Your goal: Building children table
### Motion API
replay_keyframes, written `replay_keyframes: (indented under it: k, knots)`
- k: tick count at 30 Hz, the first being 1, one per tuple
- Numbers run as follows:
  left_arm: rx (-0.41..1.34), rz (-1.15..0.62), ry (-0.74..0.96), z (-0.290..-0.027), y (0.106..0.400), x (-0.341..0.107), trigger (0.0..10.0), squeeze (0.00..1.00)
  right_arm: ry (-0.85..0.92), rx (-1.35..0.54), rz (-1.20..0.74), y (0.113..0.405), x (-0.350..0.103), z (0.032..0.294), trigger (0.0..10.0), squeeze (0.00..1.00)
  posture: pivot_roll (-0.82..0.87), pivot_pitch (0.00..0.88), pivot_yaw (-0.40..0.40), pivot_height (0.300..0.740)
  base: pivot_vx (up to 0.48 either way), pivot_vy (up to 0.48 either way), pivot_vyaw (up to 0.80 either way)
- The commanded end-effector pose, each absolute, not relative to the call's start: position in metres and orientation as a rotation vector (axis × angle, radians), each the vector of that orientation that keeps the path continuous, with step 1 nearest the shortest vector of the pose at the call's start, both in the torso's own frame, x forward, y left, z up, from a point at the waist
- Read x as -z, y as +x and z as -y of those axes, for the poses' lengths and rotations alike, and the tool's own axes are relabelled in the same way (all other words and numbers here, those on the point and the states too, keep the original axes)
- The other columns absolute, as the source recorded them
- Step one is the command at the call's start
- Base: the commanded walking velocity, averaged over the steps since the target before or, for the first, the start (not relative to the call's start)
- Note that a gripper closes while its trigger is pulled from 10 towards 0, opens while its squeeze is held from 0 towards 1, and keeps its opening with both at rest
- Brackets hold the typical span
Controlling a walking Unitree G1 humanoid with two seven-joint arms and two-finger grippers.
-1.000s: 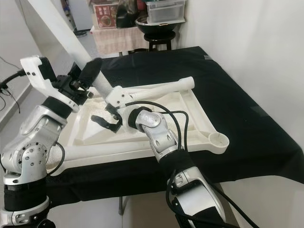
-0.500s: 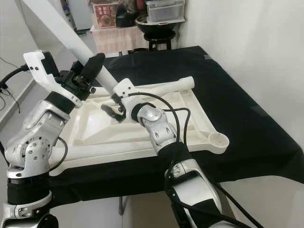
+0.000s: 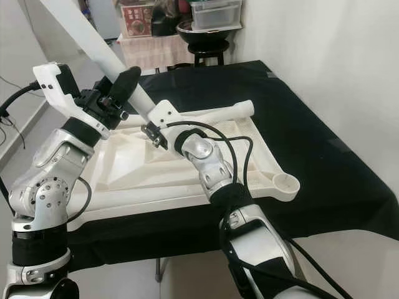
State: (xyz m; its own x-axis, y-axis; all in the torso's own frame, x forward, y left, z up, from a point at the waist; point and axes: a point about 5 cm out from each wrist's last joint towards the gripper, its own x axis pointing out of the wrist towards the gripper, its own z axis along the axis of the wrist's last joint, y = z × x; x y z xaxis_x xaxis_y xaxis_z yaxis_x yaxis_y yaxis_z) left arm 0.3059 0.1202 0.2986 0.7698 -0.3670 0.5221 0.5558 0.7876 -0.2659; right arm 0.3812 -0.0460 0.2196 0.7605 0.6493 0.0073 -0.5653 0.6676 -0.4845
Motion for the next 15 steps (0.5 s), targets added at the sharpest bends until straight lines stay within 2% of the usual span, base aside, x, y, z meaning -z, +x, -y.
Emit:
replay_keyframes:
  k: [1,2,7,15]
  knots:
    - [0.624,0.506,-0.49,-0.104,0.3,-0.309,4.2,0.0,-0.515,-0.738,0.252,0.378,-0.228,0.03,0.0,0.0,-0.07,0.0,0.073,0.74,0.0,0.0,0.0]
    - [0.616,0.51,-0.492,-0.107,0.301,-0.308,10.0,1.0,-0.494,-0.734,0.248,0.378,-0.228,0.032,0.0,0.0,-0.07,0.0,0.073,0.74,0.0,0.0,0.0]
    - [0.593,0.515,-0.501,-0.116,0.3,-0.306,10.0,1.0,-0.429,-0.719,0.237,0.38,-0.229,0.038,0.0,0.0,-0.07,0.0,0.073,0.74,0.0,0.0,0.0]
    - [0.472,0.525,-0.451,-0.152,0.297,-0.3,10.0,1.0,-0.215,-0.618,0.212,0.392,-0.24,0.07,0.0,0.0,-0.07,0.0,0.068,0.74,0.0,0.0,0.0]
